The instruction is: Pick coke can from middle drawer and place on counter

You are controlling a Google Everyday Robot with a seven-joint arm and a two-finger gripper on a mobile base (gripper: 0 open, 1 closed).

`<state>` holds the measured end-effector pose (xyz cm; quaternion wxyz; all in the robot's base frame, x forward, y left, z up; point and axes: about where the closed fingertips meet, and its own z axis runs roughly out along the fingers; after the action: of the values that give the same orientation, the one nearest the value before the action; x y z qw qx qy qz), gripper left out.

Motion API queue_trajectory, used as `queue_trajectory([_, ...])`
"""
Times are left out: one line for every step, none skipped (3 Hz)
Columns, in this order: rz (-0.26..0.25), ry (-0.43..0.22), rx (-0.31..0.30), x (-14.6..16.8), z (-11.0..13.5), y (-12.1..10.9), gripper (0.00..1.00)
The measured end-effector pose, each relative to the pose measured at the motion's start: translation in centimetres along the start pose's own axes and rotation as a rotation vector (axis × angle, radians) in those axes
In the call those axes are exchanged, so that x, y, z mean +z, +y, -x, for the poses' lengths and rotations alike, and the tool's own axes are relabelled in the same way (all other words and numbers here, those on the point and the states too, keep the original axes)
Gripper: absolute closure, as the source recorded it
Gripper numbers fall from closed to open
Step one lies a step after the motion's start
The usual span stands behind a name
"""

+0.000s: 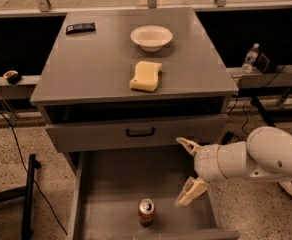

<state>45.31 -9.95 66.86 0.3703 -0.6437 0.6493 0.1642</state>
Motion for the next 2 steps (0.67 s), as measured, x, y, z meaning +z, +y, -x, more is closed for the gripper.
queue_trajectory([0.054,-0.156,0.013,7.9,-0.4,2.8,0.0])
queue_trajectory([0.009,-0.192,-0.009,15.5,-3.2,3.4,0.0])
